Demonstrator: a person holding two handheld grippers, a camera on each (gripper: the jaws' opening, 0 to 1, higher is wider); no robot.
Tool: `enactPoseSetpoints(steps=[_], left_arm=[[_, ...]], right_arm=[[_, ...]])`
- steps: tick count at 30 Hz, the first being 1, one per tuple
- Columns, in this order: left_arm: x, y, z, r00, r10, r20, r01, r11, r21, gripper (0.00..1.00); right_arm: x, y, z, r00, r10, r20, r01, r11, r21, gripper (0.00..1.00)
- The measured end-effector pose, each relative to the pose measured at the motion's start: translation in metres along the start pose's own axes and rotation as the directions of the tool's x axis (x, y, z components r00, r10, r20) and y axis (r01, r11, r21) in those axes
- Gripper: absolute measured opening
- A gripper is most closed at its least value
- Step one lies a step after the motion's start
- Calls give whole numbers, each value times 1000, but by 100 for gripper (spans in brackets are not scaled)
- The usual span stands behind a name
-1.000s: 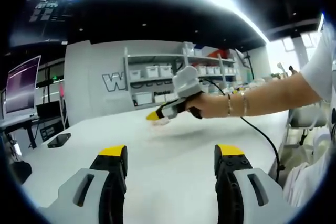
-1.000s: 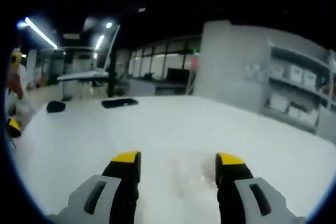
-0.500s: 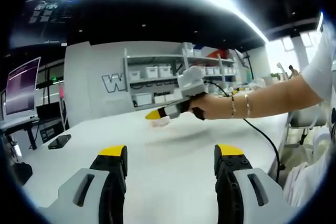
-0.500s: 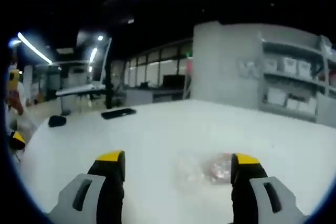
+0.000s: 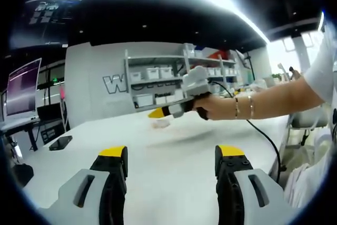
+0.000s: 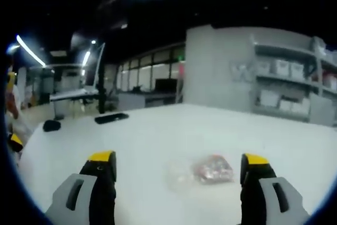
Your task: Open the resealable bag by pulling the two sides of the seal apart until the entire bag opening is separated and visibly accessible.
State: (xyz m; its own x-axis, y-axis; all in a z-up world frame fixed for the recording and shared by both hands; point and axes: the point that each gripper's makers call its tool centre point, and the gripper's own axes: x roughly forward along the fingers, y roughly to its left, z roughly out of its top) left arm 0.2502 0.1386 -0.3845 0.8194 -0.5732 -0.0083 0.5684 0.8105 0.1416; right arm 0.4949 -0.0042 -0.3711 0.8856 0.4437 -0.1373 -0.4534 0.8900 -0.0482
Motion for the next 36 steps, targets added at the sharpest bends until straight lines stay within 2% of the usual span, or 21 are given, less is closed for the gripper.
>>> enactPoseSetpoints(steps=[11,23,36], left_arm=[[0,-2,1,1000,-4,-1,4,1000,3,67],[3,-6,0,1000,-12,-10,13,1000,11,67],[2,-10,0,1000,-20,-13,20,1000,18,67]], right_arm=[[-21,-5,5,999,-17,40,17,1000,-6,100],[-45,-30,7,995,-75,72,74,997,22,100],[-72,-34,12,989,-94,117,91,995,32,100]])
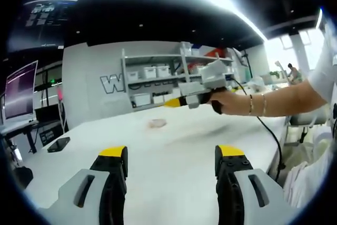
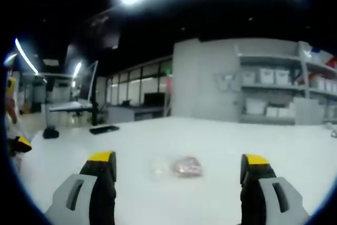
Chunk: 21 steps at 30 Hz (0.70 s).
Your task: Open the resealable bag by pulling the two sides of the seal apart until the entire bag opening is separated and visibly accessible.
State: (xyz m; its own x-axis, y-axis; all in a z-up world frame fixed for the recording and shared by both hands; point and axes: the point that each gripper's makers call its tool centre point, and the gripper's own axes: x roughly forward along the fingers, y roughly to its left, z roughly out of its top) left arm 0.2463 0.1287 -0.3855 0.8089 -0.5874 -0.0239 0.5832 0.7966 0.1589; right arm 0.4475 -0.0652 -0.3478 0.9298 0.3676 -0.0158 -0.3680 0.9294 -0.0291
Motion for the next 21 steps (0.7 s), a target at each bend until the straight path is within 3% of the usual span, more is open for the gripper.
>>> enactPoseSetpoints(steps=[21], left_arm=[[0,-7,-9,1000,-13,-23,13,1000,2,67]], right_arm=[[-41,-8,-2,999,-9,40,8,1000,25,100]])
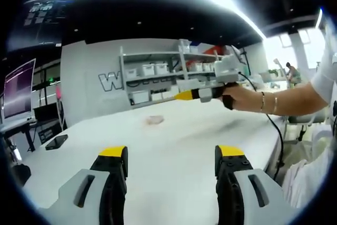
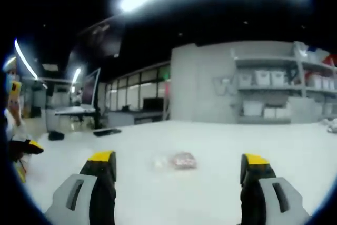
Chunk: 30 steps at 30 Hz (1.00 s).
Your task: Open the resealable bag by pulling the two sides of the seal apart until the entire bag opening is separated and visibly accessible.
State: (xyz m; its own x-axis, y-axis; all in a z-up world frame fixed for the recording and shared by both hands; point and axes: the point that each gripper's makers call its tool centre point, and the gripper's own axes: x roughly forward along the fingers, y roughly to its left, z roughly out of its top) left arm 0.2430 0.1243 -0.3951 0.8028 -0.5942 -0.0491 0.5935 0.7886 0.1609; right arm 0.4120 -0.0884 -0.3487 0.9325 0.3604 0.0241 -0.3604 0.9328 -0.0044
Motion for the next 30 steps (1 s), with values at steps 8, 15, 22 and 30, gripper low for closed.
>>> enactPoseSetpoints(steps=[8,15,22,30], left_arm=[[-1,1,-1,1000,5,-4,-5,1000,1,67],[0,-3,1,1000,-1,-3,1,1000,5,67],[0,-5,1,1000,-5,-6,5,1000,9,67],[1,-7,2,1000,-9,-7,9,1000,12,66]], right_arm=[[-18,-7,-3,1000,-21,0,21,1000,2,100],[-33,-9,-1,1000,-30,7,30,1000,8,99],[-51,-11,2,999,-37,23,36,999,17,99],[-78,-16,3,997,-56,44,55,998,13,99]])
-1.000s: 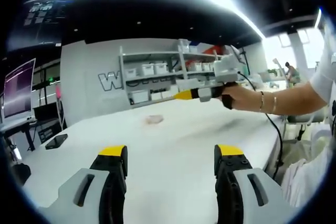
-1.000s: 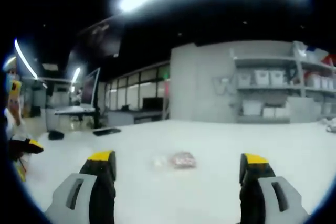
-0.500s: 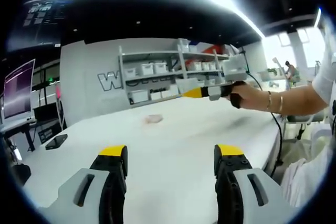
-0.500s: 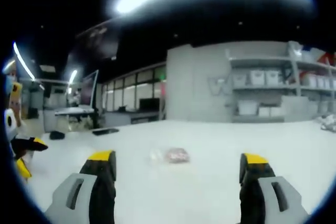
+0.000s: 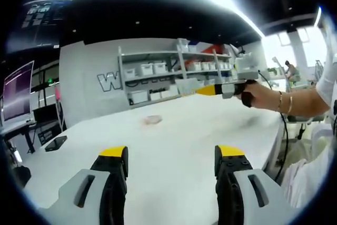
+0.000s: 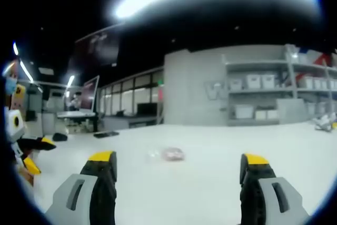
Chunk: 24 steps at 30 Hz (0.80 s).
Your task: Open the resealable bag by pulling the two sides of the seal apart until the entire bag opening is separated and visibly accessible.
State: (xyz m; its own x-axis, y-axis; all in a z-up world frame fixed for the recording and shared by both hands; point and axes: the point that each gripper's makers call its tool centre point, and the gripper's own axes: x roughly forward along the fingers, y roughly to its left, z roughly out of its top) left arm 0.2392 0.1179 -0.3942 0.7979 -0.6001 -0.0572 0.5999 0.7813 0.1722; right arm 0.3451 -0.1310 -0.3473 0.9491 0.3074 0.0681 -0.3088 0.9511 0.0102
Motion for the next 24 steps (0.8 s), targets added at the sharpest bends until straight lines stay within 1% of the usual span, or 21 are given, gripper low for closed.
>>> enactPoseSetpoints(steps=[7,10,20,24], left_arm=[[2,-3,1,1000,-6,-2,6,1000,6,66],[3,-5,0,1000,-9,-5,9,1000,6,66],[1,-4,2,1000,-2,-1,2,1000,10,66],[3,-8,1,1000,-13,-6,13,1000,11,66]], right_arm=[[-19,-10,-4,1000,-26,10,26,999,21,99],[-23,-13,-4,999,-34,11,34,999,22,99],[-50,-19,1,998,-55,37,54,998,29,99],[-59,-22,3,997,-69,45,68,998,14,99]])
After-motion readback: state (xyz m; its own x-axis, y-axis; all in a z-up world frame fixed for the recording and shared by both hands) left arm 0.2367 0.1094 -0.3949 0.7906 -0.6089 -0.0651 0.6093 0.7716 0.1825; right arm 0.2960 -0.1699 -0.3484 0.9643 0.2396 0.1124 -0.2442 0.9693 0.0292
